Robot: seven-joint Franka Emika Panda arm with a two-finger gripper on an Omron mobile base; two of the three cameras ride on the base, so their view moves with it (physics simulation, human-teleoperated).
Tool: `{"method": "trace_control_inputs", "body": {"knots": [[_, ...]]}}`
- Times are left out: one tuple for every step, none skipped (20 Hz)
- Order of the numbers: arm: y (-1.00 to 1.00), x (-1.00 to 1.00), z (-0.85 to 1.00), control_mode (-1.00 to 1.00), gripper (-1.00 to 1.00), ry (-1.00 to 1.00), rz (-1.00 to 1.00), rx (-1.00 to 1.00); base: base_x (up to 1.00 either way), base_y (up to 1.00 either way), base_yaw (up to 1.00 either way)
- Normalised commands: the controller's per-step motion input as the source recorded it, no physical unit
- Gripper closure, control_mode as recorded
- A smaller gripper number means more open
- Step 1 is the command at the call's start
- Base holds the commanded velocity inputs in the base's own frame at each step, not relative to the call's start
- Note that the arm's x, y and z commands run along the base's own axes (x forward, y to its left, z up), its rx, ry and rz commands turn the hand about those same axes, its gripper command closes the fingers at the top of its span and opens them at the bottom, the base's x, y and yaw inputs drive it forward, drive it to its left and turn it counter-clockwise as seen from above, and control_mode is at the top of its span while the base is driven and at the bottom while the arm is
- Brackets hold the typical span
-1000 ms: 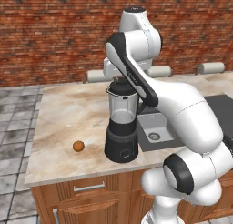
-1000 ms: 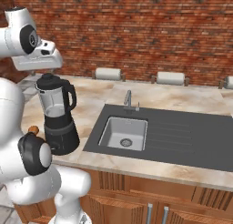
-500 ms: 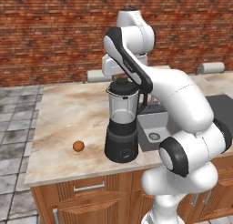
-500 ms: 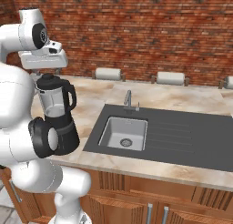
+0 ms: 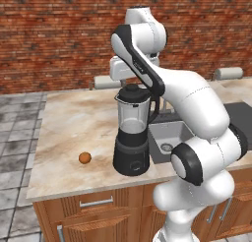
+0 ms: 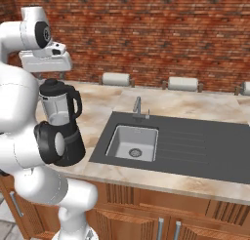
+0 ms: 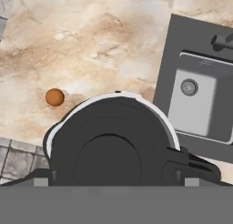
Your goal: Open the blender lid, put the tangerine in the blender, close the lid, and start the blender.
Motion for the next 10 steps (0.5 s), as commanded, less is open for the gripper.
{"method": "trace_control_inputs", "body": {"knots": [[0.00,-0.19,0.00,-1.00,-1.00,0.00,0.00,0.00,0.00,0.00,0.00],[0.00,-0.19,0.00,-1.00,-1.00,0.00,0.00,0.00,0.00,0.00,0.00],[0.00,-0.14,0.00,-1.00,-1.00,0.00,0.00,0.00,0.00,0.00,0.00],[0.00,-0.12,-0.03,-1.00,-1.00,0.00,0.00,0.00,0.00,0.00,0.00],[0.00,-0.09,-0.04,-1.00,-1.00,0.00,0.00,0.00,0.00,0.00,0.00],[0.00,-0.04,-0.06,-1.00,-1.00,0.00,0.00,0.00,0.00,0.00,0.00],[0.00,-0.05,-0.08,-1.00,-1.00,0.00,0.00,0.00,0.00,0.00,0.00],[0.00,-0.03,-0.09,-1.00,-1.00,0.00,0.00,0.00,0.00,0.00,0.00],[0.00,0.00,-0.10,-1.00,-1.00,0.00,0.00,0.00,0.00,0.00,0.00],[0.00,0.00,-0.13,-1.00,-1.00,0.00,0.00,0.00,0.00,0.00,0.00]]}}
